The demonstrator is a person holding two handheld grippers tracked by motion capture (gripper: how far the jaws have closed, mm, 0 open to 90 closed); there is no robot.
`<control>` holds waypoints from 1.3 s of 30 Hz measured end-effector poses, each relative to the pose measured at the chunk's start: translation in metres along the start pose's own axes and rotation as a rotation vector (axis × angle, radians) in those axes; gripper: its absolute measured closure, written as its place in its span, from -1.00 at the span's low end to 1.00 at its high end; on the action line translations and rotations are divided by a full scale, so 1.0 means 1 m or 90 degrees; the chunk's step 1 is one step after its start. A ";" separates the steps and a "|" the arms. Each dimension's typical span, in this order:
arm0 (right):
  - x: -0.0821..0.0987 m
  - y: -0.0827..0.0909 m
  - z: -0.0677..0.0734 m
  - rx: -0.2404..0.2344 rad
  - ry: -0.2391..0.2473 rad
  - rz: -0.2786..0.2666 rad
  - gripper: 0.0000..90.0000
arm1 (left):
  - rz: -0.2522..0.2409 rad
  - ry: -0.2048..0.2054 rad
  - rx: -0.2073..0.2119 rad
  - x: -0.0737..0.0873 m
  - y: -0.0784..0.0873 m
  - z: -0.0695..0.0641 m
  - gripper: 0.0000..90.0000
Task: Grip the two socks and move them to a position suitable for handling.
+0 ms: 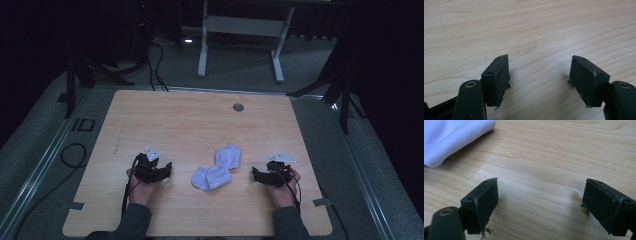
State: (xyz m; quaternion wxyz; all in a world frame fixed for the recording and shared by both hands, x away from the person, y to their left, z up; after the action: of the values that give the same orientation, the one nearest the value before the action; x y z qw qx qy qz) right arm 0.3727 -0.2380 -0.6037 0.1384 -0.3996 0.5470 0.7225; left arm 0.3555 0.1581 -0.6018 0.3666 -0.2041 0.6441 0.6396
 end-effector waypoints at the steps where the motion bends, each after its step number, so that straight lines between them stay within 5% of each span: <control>1: 0.000 0.000 0.000 0.001 -0.001 0.001 -0.69 | 0.000 0.000 0.000 0.000 0.000 0.000 -0.28; 15: 0.000 0.008 0.005 -0.001 -0.004 0.014 -0.22 | 0.000 0.001 -0.001 0.000 0.000 0.000 -0.28; 24: -0.006 0.024 0.024 -0.058 -0.009 -0.017 0.41 | 0.001 0.001 -0.001 0.000 0.000 0.000 -0.28; 31: -0.012 0.028 0.045 -0.105 0.019 -0.018 0.94 | 0.001 0.001 -0.002 0.000 0.000 0.000 -0.28; 39: -0.017 0.024 0.078 -0.161 0.015 -0.006 1.00 | 0.001 0.002 -0.003 0.000 0.000 0.000 -0.28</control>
State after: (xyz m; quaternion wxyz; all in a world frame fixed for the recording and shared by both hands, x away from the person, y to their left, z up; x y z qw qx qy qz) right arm 0.3351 -0.1729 -0.5683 0.0843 -0.4246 0.4514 0.7802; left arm 0.3558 0.1577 -0.6018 0.3648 -0.2051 0.6434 0.6410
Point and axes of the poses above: each handheld gripper's, and its own axes: y roughly backward along the jaws, x roughly out of its underside, z roughly to its left, the point moved 5 cm from there along -y, roughly forward along the jaws, and after that the axes turned 7 degrees about -x, right-handed, at the moved point
